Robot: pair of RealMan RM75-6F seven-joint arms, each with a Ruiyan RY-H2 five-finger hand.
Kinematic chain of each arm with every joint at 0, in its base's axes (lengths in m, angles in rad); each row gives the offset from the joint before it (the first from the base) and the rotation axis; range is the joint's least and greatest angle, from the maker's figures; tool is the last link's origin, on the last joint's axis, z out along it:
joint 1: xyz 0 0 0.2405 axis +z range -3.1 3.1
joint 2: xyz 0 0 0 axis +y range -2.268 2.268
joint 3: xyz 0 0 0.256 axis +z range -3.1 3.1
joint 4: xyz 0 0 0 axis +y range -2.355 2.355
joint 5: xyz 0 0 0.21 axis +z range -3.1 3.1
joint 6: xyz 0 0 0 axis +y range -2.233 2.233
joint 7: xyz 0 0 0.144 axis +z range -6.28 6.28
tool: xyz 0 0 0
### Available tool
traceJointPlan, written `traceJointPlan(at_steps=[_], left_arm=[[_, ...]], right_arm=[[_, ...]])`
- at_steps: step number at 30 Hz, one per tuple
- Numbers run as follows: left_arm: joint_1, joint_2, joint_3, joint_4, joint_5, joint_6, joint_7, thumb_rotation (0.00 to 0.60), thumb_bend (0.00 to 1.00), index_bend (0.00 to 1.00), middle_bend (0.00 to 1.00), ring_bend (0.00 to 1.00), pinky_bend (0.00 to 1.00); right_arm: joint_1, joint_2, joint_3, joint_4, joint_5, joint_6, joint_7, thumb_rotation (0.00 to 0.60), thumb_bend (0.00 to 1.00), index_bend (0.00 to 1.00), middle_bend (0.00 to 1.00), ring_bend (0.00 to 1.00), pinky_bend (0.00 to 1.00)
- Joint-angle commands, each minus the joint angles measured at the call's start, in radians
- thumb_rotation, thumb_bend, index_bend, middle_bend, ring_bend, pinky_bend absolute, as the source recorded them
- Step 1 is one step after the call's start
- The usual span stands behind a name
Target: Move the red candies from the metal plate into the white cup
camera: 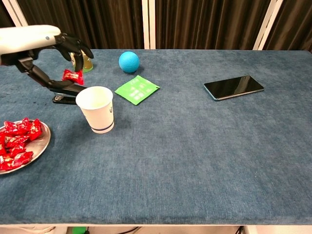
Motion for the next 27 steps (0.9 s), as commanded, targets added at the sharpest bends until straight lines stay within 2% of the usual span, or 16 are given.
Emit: traceJointPlan(at_steps=[1,14,16,21,24,27], left_arm=[[-0.011,-0.020,0.001,0.019,-0.003,-0.003,-0.012,0.600,0.36,0.55,0.19,0.05,0.24],[-0.043,-0.071,0.020,0.066,-0.005,-0.021,-0.035,0.600,0.36,0.54,0.19,0.05,0.24],[-0.047,-0.077,0.024,0.071,-0.002,-0.023,-0.036,0.600,0.36,0.49,0.19,0.05,0.24],[-0.051,-0.085,0.029,0.079,0.012,-0.011,-0.050,0.600,0.34,0.25,0.19,0.05,0.24],[-0.049,-0.084,0.033,0.082,0.022,-0.001,-0.057,0.600,0.34,0.22,0.19,0.05,0.24],[-0.042,-0.069,0.037,0.069,0.026,0.013,-0.056,0.600,0.34,0.23,0.19,0.05,0.24]], right_arm=[[0.002,-0.004,-0.001,0.005,0.000,-0.004,0.003,0.600,0.36,0.00,0.00,0.00,0.00],[0.001,-0.010,-0.005,0.015,0.001,-0.003,0.004,0.600,0.36,0.00,0.00,0.00,0.00],[0.000,-0.011,-0.006,0.015,-0.001,-0.003,0.004,0.600,0.36,0.00,0.00,0.00,0.00],[-0.001,-0.011,-0.006,0.018,0.002,-0.002,0.006,0.600,0.36,0.00,0.00,0.00,0.00],[-0.001,-0.011,-0.006,0.019,0.001,-0.003,0.007,0.600,0.36,0.00,0.00,0.00,0.00],[0.000,-0.010,-0.006,0.017,-0.001,-0.001,0.006,0.600,0.36,0.00,0.00,0.00,0.00]])
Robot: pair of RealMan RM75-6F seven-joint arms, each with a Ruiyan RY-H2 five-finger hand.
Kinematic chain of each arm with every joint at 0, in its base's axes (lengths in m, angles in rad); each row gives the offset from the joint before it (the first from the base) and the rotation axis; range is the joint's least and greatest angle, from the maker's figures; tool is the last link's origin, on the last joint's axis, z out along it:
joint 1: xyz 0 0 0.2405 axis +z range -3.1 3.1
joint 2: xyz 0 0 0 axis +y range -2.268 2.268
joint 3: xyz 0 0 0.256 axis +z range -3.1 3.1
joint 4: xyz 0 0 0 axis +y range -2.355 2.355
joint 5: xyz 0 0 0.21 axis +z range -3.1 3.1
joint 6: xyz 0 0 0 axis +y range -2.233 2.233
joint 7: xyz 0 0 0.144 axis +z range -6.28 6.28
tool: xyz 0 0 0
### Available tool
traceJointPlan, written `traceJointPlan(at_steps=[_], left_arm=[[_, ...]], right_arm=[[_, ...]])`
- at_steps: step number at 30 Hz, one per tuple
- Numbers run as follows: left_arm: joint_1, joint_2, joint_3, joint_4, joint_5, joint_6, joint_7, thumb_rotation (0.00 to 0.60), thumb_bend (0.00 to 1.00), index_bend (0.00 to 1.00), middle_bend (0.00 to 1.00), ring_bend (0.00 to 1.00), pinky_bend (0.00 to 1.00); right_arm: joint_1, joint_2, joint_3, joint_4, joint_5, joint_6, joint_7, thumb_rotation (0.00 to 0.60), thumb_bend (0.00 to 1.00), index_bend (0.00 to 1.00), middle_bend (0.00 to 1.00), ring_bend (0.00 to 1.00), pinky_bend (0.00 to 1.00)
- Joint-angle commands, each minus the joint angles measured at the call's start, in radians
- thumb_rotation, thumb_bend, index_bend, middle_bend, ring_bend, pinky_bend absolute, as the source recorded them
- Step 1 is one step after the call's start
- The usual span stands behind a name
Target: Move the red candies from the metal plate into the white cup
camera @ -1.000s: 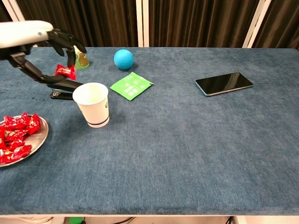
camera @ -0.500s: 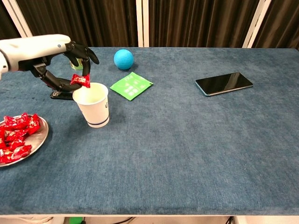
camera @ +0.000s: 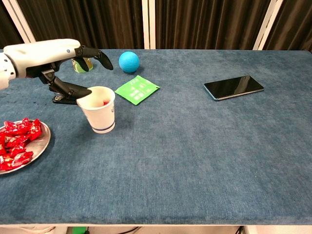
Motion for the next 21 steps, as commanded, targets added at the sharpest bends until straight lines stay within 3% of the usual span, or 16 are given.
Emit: traceJointPlan(at_steps=[1,6,11,15,21], left_arm=[[0.014,0.024,0.004,-0.023,0.007,0.026,0.003,0.600,0.34,0.24,0.19,0.05,0.24],[0.081,0.122,0.030,-0.112,0.029,0.121,0.026,0.600,0.34,0.28,0.19,0.05,0.24],[0.179,0.210,0.116,-0.166,0.043,0.191,0.055,0.600,0.33,0.32,0.19,0.05,0.24],[0.254,0.226,0.189,-0.154,0.070,0.232,0.036,0.600,0.32,0.33,0.19,0.05,0.24],[0.320,0.179,0.234,-0.064,0.154,0.307,0.005,0.600,0.32,0.34,0.19,0.05,0.24]], right_arm=[[0.000,0.001,0.001,-0.002,-0.001,0.002,-0.001,0.600,0.36,0.00,0.00,0.00,0.00],[0.000,0.007,0.004,-0.006,-0.002,0.005,-0.002,0.600,0.37,0.00,0.00,0.00,0.00],[0.001,0.008,0.002,-0.010,-0.007,0.005,-0.001,0.600,0.36,0.00,0.00,0.00,0.00],[0.004,0.006,-0.001,-0.013,-0.015,0.002,-0.005,0.600,0.36,0.00,0.00,0.00,0.00],[0.004,0.010,-0.004,-0.026,-0.026,0.006,-0.018,0.600,0.36,0.00,0.00,0.00,0.00]])
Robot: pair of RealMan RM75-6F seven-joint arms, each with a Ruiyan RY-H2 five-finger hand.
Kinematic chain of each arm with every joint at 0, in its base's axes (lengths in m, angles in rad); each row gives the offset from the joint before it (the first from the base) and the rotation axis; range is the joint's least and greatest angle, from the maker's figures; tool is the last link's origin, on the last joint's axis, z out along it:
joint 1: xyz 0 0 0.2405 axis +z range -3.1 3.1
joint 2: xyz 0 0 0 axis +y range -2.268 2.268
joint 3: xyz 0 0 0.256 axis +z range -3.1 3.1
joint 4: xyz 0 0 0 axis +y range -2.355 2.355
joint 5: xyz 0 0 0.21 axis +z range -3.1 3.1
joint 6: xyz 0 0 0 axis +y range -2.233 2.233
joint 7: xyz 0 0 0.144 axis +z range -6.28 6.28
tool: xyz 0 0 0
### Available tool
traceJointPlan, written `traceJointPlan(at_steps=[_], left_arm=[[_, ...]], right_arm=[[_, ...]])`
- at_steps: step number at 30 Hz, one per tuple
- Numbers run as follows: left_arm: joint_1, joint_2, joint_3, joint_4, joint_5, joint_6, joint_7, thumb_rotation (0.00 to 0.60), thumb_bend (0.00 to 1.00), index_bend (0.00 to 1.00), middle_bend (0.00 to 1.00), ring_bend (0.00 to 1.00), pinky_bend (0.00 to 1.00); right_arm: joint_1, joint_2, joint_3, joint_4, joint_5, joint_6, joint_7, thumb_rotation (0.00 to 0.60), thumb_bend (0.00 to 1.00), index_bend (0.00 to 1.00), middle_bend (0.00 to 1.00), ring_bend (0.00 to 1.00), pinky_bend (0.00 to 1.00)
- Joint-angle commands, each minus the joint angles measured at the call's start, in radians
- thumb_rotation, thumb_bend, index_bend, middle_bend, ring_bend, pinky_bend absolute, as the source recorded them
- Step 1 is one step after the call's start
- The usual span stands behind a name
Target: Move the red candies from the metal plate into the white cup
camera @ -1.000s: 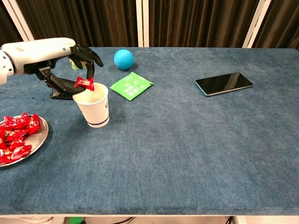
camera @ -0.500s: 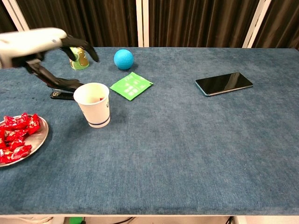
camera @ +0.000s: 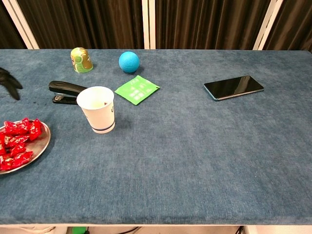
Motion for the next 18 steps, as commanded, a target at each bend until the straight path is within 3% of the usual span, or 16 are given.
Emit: traceJointPlan(at_steps=[1,18], left_arm=[[0.034,-0.042,0.026,0.074,0.062,0.043,-0.027,0.600,0.32,0.34,0.19,0.05,0.24],[0.068,-0.120,0.041,0.267,0.106,0.025,-0.075,0.600,0.28,0.33,0.17,0.05,0.24]], right_arm=[[-0.001,0.003,-0.003,-0.007,-0.006,0.002,-0.007,0.600,0.36,0.00,0.00,0.00,0.00],[-0.008,0.006,-0.015,-0.030,-0.020,0.005,-0.043,0.600,0.36,0.00,0.00,0.00,0.00]])
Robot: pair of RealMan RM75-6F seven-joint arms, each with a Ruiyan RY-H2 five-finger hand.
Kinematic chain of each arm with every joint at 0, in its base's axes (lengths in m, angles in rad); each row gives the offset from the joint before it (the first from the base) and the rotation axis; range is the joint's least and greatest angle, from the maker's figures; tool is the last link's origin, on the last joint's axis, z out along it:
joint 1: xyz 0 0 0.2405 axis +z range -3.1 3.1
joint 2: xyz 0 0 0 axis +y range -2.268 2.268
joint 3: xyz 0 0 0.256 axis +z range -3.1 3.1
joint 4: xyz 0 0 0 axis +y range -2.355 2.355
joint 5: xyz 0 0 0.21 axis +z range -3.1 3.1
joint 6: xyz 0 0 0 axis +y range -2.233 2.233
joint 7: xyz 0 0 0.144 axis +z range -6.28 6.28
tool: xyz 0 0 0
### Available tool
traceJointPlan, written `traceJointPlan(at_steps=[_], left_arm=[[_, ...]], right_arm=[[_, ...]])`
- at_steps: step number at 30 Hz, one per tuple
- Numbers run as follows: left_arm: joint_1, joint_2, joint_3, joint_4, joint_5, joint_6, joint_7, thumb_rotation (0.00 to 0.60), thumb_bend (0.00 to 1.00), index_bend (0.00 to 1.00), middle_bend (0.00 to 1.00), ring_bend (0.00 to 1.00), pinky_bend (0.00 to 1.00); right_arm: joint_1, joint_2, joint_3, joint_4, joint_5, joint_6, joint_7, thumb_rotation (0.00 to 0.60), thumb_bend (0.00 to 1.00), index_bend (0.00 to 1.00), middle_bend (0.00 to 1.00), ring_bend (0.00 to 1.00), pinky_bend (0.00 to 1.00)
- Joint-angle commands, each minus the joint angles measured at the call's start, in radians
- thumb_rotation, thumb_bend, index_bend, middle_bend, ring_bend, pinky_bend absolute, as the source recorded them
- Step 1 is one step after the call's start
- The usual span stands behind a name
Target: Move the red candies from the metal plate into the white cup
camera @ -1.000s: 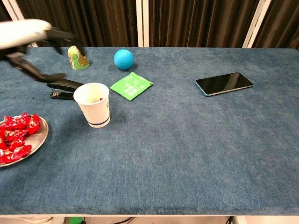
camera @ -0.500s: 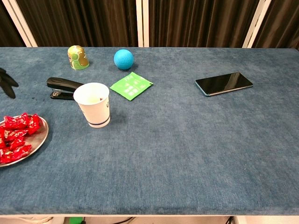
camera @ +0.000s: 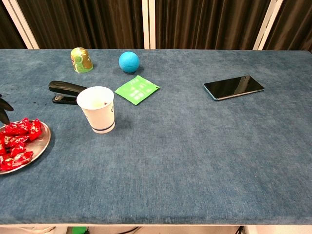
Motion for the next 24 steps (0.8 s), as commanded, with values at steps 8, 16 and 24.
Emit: traceJointPlan(at_steps=[8,16,24], left_arm=[[0.006,-0.038,-0.008,0.076,0.007,-0.017,-0.012,0.600,0.28,0.33,0.17,0.05,0.24],[0.000,-0.048,-0.021,0.105,-0.003,-0.041,-0.019,0.600,0.28,0.35,0.17,0.05,0.24],[0.000,-0.047,-0.020,0.111,0.005,-0.048,-0.021,0.600,0.28,0.35,0.17,0.05,0.24]], right_arm=[[-0.002,0.001,-0.001,-0.010,-0.002,0.001,-0.020,0.600,0.36,0.00,0.00,0.00,0.00],[0.001,-0.003,-0.002,-0.014,-0.001,-0.006,-0.034,0.600,0.37,0.00,0.00,0.00,0.00],[0.003,-0.005,-0.001,-0.018,0.001,-0.012,-0.043,0.600,0.37,0.00,0.00,0.00,0.00]])
